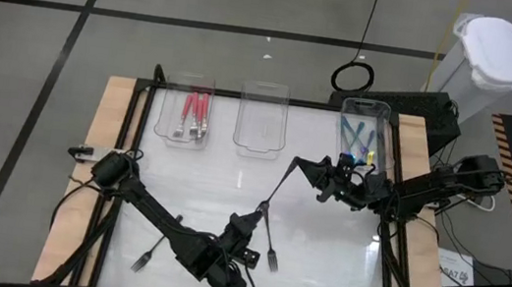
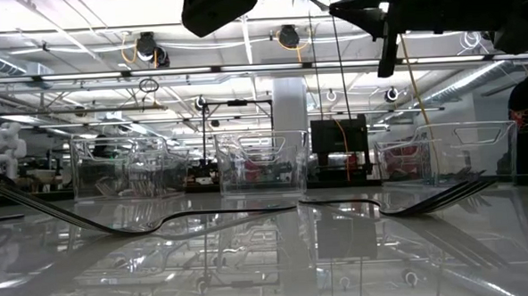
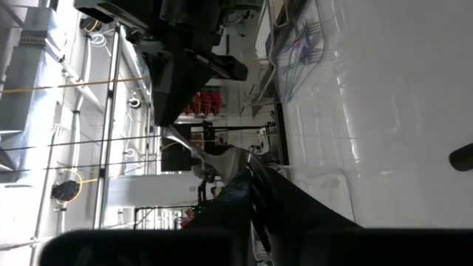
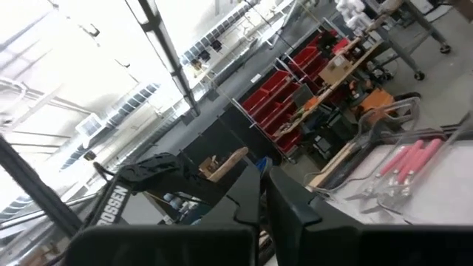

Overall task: Sort silverware by color (type)
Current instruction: Put the black fork into the middle transparent bin

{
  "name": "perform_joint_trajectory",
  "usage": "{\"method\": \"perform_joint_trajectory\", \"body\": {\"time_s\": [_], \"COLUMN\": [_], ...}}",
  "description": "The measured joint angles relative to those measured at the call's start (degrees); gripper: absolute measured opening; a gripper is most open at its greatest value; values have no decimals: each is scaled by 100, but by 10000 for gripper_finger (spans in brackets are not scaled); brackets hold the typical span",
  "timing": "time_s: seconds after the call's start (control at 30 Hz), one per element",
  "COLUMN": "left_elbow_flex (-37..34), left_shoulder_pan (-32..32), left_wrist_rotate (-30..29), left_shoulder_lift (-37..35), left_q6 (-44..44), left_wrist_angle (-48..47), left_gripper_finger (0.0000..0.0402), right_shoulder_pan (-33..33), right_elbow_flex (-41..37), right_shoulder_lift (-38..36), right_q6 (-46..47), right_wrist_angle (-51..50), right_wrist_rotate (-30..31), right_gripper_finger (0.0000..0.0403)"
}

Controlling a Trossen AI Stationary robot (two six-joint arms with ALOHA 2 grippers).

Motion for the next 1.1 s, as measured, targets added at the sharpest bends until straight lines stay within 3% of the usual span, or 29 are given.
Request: {"method": "perform_joint_trajectory", "body": {"time_s": [0.27, 0.43, 0.6, 0.83, 1.1], "left_elbow_flex": [0, 0, 0, 0, 2], "left_shoulder_pan": [14, 59, 81, 81, 81], "left_wrist_rotate": [-39, -42, -37, -35, -83], "left_shoulder_lift": [0, 0, 0, 0, -4], "left_q6": [-166, -204, -274, -259, -161], "left_wrist_angle": [20, 17, 8, -6, 5], "left_gripper_finger": [124, 146, 119, 18, 5], "right_shoulder_pan": [0, -2, -4, -4, -7], "right_elbow_flex": [0, 0, 0, 0, -7], "right_shoulder_lift": [2, 4, 4, 4, 17], "right_q6": [-139, -143, -141, -124, 24], "right_wrist_angle": [122, 124, 129, 151, -68], "right_wrist_rotate": [-14, 5, 14, 30, 13], "right_gripper_finger": [3, 3, 3, 4, 70]}}
